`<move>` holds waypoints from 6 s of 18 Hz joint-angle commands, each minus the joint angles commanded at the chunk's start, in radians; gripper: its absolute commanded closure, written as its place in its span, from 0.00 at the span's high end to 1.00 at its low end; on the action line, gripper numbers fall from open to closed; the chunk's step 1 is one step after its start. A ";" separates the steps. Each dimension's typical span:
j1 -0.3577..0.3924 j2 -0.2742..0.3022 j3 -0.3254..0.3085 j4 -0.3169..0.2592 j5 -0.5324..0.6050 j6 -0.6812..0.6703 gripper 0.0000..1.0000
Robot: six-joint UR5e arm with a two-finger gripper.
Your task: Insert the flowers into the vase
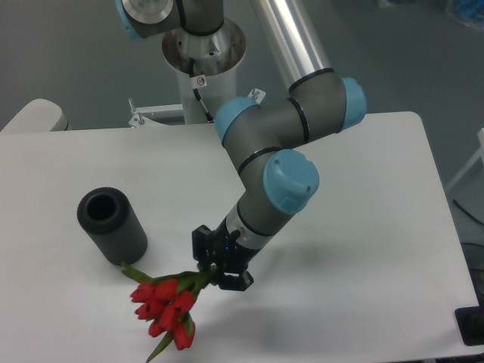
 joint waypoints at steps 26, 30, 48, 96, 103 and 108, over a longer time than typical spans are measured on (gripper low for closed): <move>-0.020 0.256 -0.244 0.138 -0.706 -0.020 0.00; -0.023 0.288 -0.317 0.179 -0.706 -0.017 0.00; -0.044 0.285 -0.477 0.339 -0.700 0.049 0.00; 0.135 0.210 -0.626 0.342 -0.695 0.296 1.00; 0.193 0.198 -0.563 0.338 -0.645 0.284 1.00; 0.210 0.169 -0.482 0.334 -0.499 0.279 1.00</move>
